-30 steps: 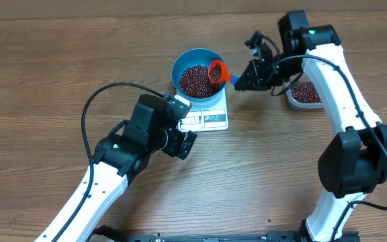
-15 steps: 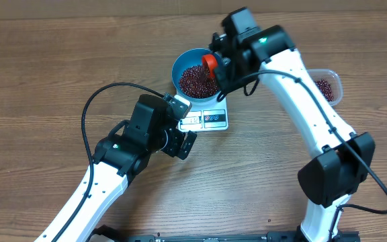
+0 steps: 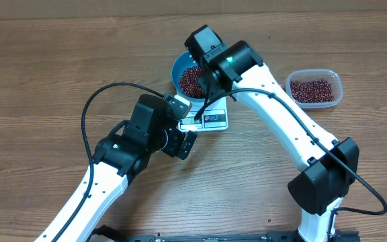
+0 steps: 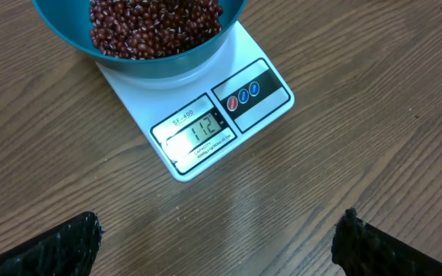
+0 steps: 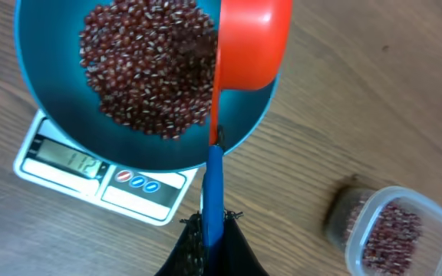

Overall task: Scoop item into bowl and weigh 150g on scale
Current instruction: 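Tilt the scoop with the right gripper, pouring beans into the bowl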

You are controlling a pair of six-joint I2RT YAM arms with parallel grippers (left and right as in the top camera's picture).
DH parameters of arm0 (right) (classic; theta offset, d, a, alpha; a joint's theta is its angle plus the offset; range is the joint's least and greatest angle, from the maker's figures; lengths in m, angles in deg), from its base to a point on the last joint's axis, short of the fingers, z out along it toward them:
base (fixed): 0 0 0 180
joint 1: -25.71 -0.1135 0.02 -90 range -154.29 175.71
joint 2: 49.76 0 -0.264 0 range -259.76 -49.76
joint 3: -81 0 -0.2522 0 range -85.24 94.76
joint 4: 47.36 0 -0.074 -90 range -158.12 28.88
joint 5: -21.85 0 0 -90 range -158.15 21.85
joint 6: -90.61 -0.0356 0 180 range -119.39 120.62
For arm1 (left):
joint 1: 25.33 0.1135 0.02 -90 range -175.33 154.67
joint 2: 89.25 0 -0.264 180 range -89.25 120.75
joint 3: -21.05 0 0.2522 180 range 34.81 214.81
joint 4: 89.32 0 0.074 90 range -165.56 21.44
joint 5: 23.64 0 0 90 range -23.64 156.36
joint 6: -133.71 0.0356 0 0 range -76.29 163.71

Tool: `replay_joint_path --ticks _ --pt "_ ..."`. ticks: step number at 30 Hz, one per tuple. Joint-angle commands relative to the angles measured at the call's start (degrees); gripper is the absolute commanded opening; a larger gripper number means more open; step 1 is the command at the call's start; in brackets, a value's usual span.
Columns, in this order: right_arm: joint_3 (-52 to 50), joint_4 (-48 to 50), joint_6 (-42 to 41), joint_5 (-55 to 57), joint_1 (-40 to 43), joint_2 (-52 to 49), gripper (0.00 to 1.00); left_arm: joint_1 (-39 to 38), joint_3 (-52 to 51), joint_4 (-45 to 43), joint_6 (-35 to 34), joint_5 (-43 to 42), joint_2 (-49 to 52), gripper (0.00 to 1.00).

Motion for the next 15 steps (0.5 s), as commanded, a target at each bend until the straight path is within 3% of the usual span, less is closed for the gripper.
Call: replay_joint_path --ticks 1,15 --pt "2.0 0.5 -0.6 4.6 -0.5 -0.3 0.04 0.3 1.2 0.0 0.5 0.3 0.2 1.0" --pt "2.0 0.6 -0.4 -1.0 1.0 1.4 0.04 0.3 1.2 0.0 0.5 0.3 0.2 1.0"
